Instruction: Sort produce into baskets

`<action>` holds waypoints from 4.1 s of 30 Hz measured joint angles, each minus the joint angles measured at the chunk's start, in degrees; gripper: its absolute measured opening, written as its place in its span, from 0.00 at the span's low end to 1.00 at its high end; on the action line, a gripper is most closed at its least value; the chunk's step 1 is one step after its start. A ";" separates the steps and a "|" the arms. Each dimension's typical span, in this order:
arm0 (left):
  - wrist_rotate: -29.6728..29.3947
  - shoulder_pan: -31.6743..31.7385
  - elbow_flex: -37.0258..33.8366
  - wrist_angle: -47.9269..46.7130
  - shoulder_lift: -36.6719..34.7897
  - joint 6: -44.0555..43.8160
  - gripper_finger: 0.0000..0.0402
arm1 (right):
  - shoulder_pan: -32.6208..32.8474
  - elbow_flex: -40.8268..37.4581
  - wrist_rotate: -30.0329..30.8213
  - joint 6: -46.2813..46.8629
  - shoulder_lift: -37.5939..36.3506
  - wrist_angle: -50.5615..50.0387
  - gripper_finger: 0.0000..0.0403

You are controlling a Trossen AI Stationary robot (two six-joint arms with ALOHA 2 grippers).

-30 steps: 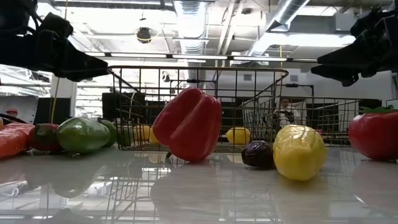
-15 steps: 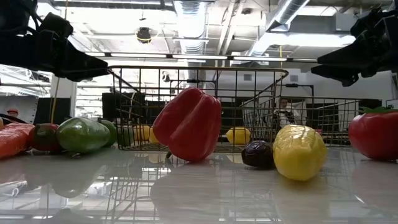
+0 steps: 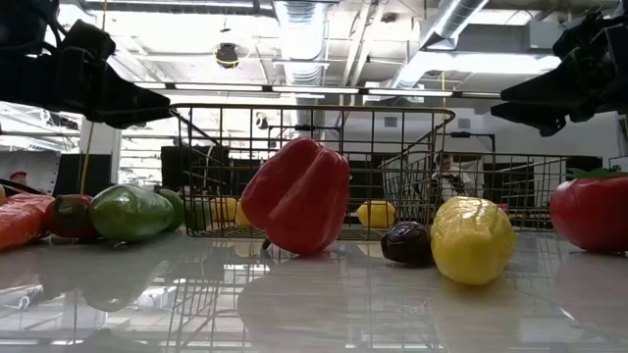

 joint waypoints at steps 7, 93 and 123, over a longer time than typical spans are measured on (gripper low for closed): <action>0.02 -0.01 -0.02 0.00 0.01 0.00 0.73 | 0.02 0.02 0.00 0.00 0.01 0.01 0.63; 9.68 0.11 -0.02 13.12 -0.06 -27.75 0.73 | -6.06 -0.21 4.54 -4.17 -0.01 11.71 0.63; -3.30 4.20 6.88 8.16 5.43 -6.33 0.73 | -7.74 -2.26 1.36 16.23 3.05 17.18 0.63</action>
